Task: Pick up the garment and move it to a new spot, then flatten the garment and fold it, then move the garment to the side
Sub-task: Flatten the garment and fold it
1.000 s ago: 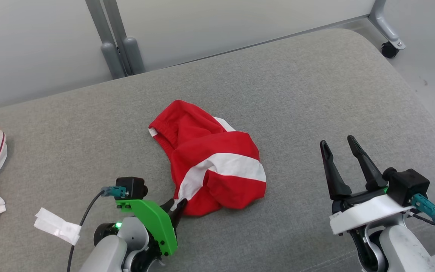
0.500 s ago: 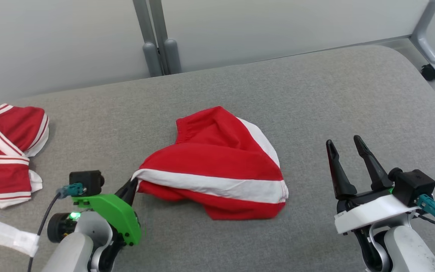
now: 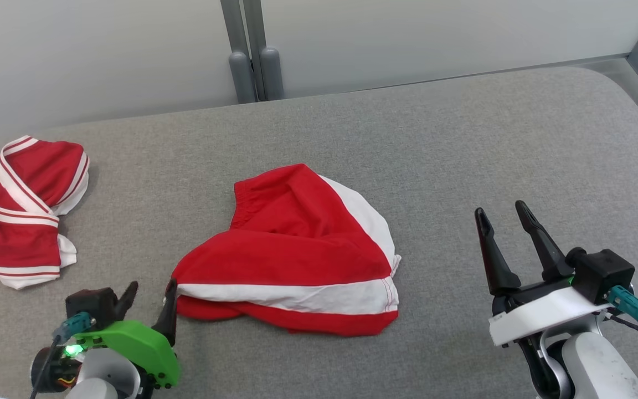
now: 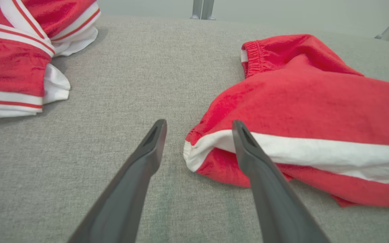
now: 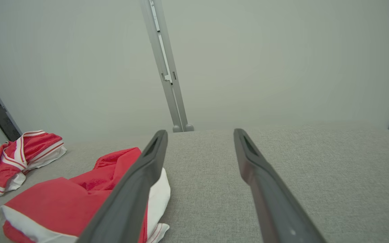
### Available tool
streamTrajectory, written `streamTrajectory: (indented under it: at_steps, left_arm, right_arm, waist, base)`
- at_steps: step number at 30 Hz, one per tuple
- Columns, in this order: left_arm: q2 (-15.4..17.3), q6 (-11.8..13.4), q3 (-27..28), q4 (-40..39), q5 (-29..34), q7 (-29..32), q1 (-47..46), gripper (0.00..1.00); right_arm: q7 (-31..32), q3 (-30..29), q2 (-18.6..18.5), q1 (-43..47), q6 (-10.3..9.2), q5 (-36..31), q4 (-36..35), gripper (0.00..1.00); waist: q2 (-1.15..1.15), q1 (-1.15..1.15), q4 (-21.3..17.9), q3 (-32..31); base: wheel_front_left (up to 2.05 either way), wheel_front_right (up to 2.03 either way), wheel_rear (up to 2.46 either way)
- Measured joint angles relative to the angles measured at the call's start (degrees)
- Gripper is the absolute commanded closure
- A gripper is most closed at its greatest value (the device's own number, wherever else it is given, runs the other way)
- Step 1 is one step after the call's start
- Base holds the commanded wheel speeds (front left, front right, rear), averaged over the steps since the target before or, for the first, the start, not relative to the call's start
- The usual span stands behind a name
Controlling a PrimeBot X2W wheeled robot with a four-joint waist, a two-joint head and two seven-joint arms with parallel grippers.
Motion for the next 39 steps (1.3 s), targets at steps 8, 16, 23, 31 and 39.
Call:
streamTrajectory:
  at_steps: [8, 16, 23, 31, 39]
  left_arm:
    - [2.07, 2.79, 3.71, -10.58, 2.54, -11.0, 3.35, 0.0]
    - [-0.03, 3.56, 7.35, -16.02, 5.69, -14.04, 9.82, 0.0]
    - [-3.05, 1.2, 10.57, -16.88, 8.79, -14.22, 11.77, 0.0]
    - [-5.91, -1.33, 13.63, -17.63, 11.13, -14.32, 11.83, 0.0]
    - [-7.53, -3.3, 15.07, -16.6, 12.95, -14.32, 12.04, 0.0]
  right_arm:
    - [0.0, -0.01, 0.0, 1.33, 0.0, 0.11, 0.03, 0.0]
    - [0.0, 0.38, 0.67, 3.25, 0.0, 0.75, 0.78, 0.0]
    - [0.0, 0.82, 0.67, 3.21, 0.01, 1.21, 0.65, 0.0]
    - [0.0, 2.4, -0.51, 3.04, 0.0, 1.41, 1.88, 0.0]
    - [8.95, 13.28, -3.57, -1.55, 0.01, 8.11, 13.57, 0.0]
  waist:
    - [0.0, 0.0, 1.23, -2.0]
    - [0.0, 0.0, 1.93, -2.84]
    - [0.0, 0.0, 1.84, -3.19]
    - [0.0, 0.0, 2.56, -3.36]
    - [0.0, 0.0, 4.84, -3.05]
  base:
    - [0.0, 0.0, 0.0]
    - [0.0, 0.0, 0.0]
    - [0.0, 0.0, 0.0]
    - [0.0, 0.0, 0.0]
    - [0.0, 0.0, 0.0]
